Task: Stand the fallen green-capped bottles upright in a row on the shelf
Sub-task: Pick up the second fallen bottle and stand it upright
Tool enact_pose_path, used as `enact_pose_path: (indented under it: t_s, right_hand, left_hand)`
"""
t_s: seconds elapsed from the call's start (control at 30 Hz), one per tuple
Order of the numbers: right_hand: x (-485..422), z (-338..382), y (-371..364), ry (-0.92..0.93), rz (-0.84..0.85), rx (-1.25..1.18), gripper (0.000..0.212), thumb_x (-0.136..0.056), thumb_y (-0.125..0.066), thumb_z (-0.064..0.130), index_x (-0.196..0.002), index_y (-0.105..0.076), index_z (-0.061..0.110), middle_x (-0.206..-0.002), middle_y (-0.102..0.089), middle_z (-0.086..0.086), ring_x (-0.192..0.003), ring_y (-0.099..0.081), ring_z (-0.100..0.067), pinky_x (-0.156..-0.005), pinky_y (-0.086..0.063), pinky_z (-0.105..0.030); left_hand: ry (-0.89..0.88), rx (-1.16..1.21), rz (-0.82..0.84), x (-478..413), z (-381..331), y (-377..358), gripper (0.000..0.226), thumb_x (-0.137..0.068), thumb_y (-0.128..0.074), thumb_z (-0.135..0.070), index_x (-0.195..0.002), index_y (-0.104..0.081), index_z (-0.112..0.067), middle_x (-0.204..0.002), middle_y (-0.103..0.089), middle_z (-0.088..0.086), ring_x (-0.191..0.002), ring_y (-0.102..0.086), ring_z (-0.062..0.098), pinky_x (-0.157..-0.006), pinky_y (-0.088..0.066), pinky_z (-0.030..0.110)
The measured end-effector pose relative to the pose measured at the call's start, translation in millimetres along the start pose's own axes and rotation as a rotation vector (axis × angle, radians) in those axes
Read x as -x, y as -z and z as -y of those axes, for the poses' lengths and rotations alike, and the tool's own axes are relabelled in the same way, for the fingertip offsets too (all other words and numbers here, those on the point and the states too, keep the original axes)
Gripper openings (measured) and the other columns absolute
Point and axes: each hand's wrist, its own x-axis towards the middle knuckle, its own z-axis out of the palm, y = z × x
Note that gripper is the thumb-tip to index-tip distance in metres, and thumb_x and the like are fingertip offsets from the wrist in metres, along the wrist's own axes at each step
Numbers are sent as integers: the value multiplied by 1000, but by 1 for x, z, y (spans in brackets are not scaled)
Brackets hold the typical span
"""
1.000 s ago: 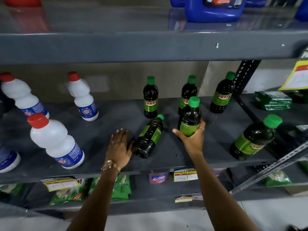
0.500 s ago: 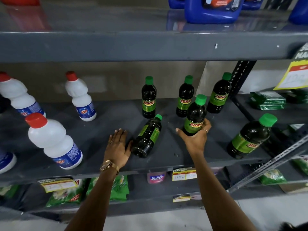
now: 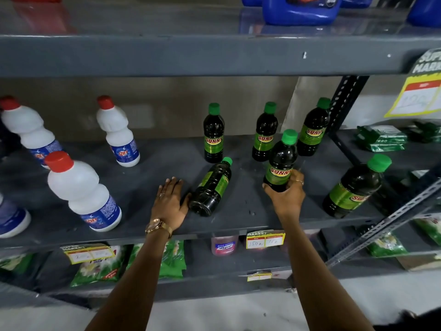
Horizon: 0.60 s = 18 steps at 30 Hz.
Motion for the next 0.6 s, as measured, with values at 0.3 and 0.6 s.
enact_pose_path:
  t_s: [0.3, 0.6]
  right_hand:
    - [60, -17, 53, 28, 60, -62, 71, -67, -85, 11, -127, -50, 24, -107, -62, 24, -97, -61, 12, -83, -47, -8]
    - [68, -23, 59, 104, 86, 21, 74, -70, -83, 20, -133, -45, 18, -115, -66, 3, -105, -63, -5, -91, -50, -22]
  left_hand:
    - [0, -14, 19, -1, 0, -3, 54, -96, -42, -31, -143, -29, -8, -155, -23, 16, -145, -14, 28, -121, -7, 42]
    - [-17, -8, 12, -2, 2, -3, 52, -95, -46, -26, -141, -33, -7, -153, -27, 18, -144, -16, 32, -120, -9, 46]
